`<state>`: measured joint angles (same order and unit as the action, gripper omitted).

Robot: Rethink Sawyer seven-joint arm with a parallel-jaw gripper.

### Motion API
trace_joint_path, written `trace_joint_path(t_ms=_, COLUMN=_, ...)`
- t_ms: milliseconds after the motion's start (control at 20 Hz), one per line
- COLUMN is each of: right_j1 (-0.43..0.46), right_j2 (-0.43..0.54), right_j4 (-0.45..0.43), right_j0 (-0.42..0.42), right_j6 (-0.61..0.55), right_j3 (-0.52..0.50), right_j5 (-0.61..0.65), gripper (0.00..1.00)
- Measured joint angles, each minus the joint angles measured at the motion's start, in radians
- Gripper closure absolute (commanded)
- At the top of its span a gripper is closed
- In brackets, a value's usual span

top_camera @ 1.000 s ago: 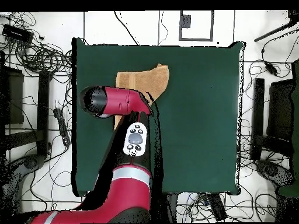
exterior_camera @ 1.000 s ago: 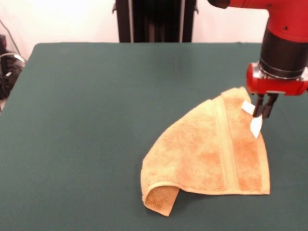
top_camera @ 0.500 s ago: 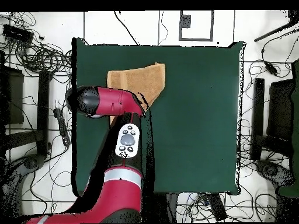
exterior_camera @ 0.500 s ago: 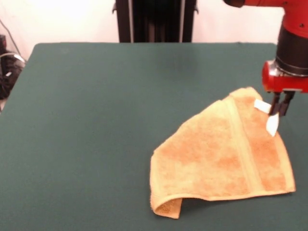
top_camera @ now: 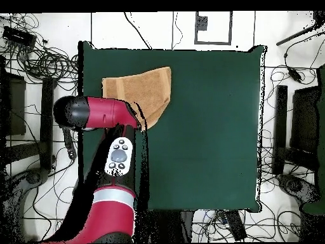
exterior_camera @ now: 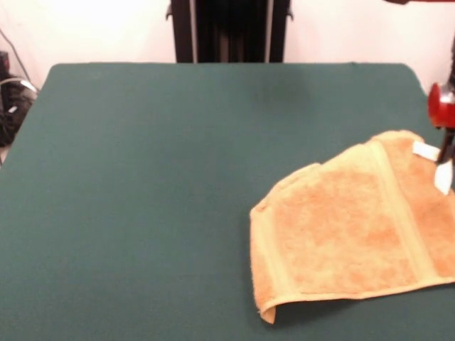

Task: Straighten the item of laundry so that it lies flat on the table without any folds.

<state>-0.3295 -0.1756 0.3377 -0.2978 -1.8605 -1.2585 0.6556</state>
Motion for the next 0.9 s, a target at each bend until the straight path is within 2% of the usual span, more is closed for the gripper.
trace_joint_path(t_ms=350, right_j1=0.000, right_j2=-0.002, right_j4=0.023, right_j0=-0.015, right_j6=-0.057, right_j3=0.009, right_j5=0.000, gripper=1.00)
trace_joint_path(t_ms=900, right_j1=0.001, right_j2=-0.008, right_j4=0.023, right_j0=-0.014, right_j6=-0.059, right_j3=0.008, right_j5=0.000, gripper=1.00)
